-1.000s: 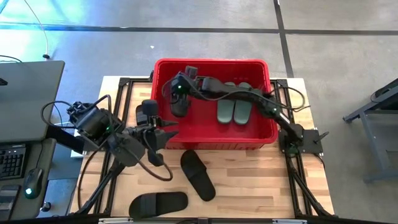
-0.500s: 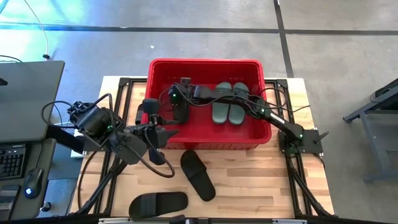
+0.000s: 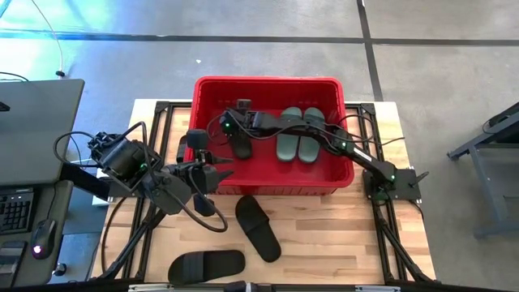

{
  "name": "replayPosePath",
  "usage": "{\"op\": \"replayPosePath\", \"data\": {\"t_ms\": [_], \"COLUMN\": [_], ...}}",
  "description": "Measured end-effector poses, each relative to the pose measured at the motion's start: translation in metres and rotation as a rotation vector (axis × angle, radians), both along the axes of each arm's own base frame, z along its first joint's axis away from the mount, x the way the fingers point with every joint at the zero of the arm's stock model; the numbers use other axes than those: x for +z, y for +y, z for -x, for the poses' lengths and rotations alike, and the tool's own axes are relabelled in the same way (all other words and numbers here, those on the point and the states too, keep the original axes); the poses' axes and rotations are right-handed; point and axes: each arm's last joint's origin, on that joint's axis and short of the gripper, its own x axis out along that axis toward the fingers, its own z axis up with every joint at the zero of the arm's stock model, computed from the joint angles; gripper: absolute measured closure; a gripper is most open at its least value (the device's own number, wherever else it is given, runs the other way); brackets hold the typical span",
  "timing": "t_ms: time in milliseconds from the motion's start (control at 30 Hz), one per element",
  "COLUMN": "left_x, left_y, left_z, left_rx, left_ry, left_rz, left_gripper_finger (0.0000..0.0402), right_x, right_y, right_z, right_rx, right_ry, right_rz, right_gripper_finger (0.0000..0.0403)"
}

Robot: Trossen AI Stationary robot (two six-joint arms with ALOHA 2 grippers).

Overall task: Pick and place slides into bin
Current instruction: Put the black slipper into the red bin, then put the bottom black slipper into the red bin

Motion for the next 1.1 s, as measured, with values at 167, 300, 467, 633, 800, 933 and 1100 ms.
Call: {"op": "replayPosePath", "data": {"t_ms": [167,300,467,633,800,933,1100], "left_x": [0.000,-0.001,-0.002,-0.003,-0.006,-0.009,-0.016], "left_y": [-0.001,-0.001,-0.003,-0.006,-0.010,-0.017,-0.026], "left_z": [0.000,0.000,-0.001,-0.001,0.000,0.001,0.007], "left_rx": [-0.015,-0.026,-0.047,-0.109,-0.195,-0.217,-0.201], "left_ry": [0.003,0.002,0.004,0.035,0.087,0.101,0.145], "left_rz": [0.028,0.070,0.133,0.216,0.328,0.372,0.320], "left_gripper_finger": [0.0302,0.0302,0.0302,0.0302,0.0302,0.0302,0.0302], "right_x": [0.022,0.040,0.065,0.097,0.136,0.171,0.203], "right_y": [0.005,0.011,0.017,0.029,0.052,0.083,0.135], "right_z": [0.004,0.009,0.019,0.036,0.065,0.095,0.132], "right_rx": [-0.009,0.017,0.013,0.015,0.029,0.095,0.257], "right_ry": [-0.090,-0.176,-0.250,-0.284,-0.244,-0.221,-0.146], "right_rz": [-0.078,-0.212,-0.323,-0.412,-0.452,-0.534,-0.731], "right_gripper_finger": [0.0229,0.0239,0.0255,0.0267,0.0269,0.0270,0.0268]}}
